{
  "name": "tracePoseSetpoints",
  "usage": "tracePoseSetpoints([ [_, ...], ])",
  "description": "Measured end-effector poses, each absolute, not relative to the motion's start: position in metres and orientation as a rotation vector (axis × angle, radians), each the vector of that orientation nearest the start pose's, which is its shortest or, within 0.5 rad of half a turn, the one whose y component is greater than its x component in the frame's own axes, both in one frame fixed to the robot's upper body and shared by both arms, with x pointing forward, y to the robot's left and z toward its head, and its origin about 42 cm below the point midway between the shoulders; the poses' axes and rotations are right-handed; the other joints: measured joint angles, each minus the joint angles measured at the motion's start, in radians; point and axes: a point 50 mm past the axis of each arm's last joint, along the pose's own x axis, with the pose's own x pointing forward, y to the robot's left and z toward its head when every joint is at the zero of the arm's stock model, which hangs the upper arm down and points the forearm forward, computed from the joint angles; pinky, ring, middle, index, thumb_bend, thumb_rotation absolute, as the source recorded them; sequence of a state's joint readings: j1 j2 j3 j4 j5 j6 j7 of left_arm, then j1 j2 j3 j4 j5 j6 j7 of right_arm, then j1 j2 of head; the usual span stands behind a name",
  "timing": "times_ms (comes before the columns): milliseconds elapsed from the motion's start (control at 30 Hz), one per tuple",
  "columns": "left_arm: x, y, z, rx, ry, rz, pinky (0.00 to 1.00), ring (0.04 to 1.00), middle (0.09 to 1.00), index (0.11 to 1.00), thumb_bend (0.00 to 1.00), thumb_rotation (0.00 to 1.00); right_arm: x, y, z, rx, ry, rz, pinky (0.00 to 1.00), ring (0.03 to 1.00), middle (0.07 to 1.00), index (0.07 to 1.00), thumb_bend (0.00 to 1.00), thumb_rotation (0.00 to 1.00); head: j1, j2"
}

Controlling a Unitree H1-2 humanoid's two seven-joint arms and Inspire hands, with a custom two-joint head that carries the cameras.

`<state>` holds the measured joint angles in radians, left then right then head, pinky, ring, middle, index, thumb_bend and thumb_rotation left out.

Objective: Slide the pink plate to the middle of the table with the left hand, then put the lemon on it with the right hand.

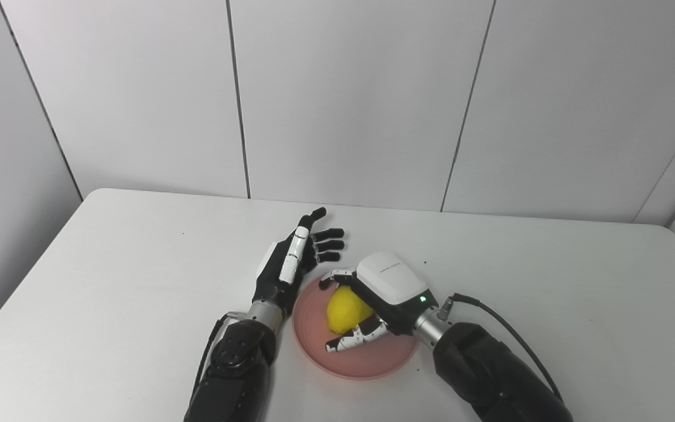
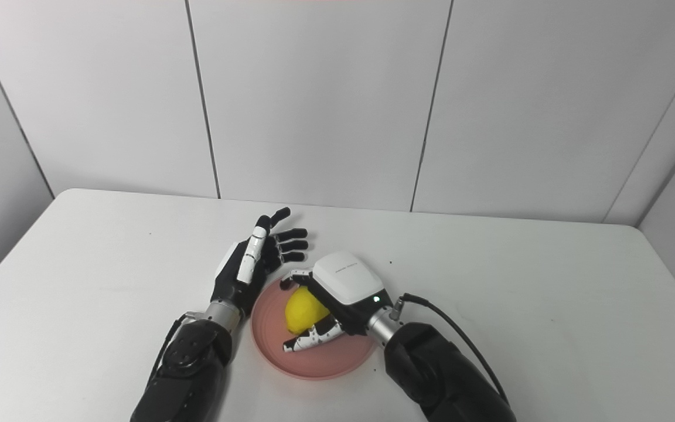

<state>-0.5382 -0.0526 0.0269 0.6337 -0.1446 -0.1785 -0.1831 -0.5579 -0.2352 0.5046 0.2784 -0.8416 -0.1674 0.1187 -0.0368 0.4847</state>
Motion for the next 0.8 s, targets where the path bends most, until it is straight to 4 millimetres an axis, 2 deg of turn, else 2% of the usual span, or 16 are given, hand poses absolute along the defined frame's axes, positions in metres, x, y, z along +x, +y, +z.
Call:
tracePoseSetpoints([
  [100, 0.439, 0.135, 0.123, -0.169, -0.07, -0.295, 0.7, 0.722, 0.772, 0.887, 0.68, 0.95, 0.414, -0.122, 0.182, -1.268, -0.483, 0.616, 0.88, 0.908, 0.885, 0.81, 1.0, 0.89, -0.002, 0.0],
  [200, 0.44, 0.135, 0.124, -0.168, -0.079, -0.295, 0.7, 0.722, 0.777, 0.887, 0.68, 0.95, 0.414, -0.123, 0.183, -1.27, -0.477, 0.624, 0.89, 0.908, 0.885, 0.806, 1.0, 0.88, 0.0, -0.002],
  [333, 0.441, 0.135, 0.124, -0.168, -0.087, -0.295, 0.69, 0.718, 0.773, 0.887, 0.67, 0.94, 0.414, -0.124, 0.185, -1.269, -0.471, 0.627, 0.88, 0.902, 0.88, 0.805, 1.0, 0.89, 0.0, -0.002],
  [600, 0.44, 0.134, 0.124, -0.164, -0.088, -0.295, 0.71, 0.693, 0.71, 0.889, 0.67, 0.97, 0.415, -0.126, 0.19, -1.249, -0.476, 0.616, 0.85, 0.88, 0.865, 0.804, 1.0, 0.92, 0.0, -0.002],
  [700, 0.441, 0.134, 0.124, -0.148, -0.086, -0.287, 0.79, 0.704, 0.692, 0.877, 0.68, 0.97, 0.417, -0.131, 0.193, -1.21, -0.477, 0.593, 0.79, 0.85, 0.848, 0.799, 1.0, 0.94, -0.002, -0.002],
  [800, 0.441, 0.134, 0.124, -0.144, -0.086, -0.277, 0.78, 0.709, 0.69, 0.877, 0.67, 0.96, 0.42, -0.136, 0.199, -1.147, -0.493, 0.546, 0.78, 0.84, 0.843, 0.802, 1.0, 0.95, 0.0, -0.003],
])
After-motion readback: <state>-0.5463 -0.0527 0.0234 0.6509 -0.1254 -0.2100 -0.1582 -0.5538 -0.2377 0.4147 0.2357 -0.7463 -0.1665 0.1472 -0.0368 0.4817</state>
